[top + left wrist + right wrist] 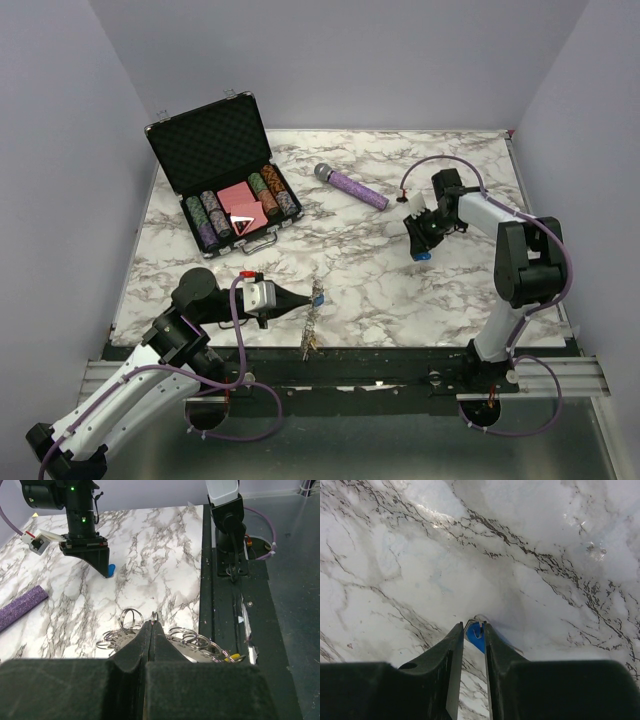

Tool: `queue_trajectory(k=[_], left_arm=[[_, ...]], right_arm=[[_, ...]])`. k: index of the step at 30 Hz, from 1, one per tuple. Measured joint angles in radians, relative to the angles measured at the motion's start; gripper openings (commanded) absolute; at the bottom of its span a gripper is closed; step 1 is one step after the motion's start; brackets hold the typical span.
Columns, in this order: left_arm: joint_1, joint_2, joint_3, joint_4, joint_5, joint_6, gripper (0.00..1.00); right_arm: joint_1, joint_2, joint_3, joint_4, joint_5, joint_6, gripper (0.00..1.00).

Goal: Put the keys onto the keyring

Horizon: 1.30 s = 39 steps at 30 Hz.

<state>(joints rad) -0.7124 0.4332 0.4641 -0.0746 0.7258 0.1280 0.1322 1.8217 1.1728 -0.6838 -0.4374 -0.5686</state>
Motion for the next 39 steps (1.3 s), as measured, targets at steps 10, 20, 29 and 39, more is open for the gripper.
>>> queue_trajectory(k=[10,20,29,39], left_arm=[[0.0,0.0,0.0,-0.003,0.0,0.0,0.0],[0.005,0.001,0.001,-0.003,0.0,0.0,0.0],[0.006,0.004,0.003,-0.004,0.0,0.0,0.0],[0.01,0.004,0.003,-0.004,0.0,0.0,0.0]], right_arm=[[0.0,0.0,0.001,-0.001,0.004,0.0,0.27],[0.0,0.0,0.003,-0.008,0.004,0.0,0.24],[0.0,0.0,0.003,-0.013,0.004,0.0,0.21],[0.0,0.001,0.003,-0.013,0.005,0.002,0.19]])
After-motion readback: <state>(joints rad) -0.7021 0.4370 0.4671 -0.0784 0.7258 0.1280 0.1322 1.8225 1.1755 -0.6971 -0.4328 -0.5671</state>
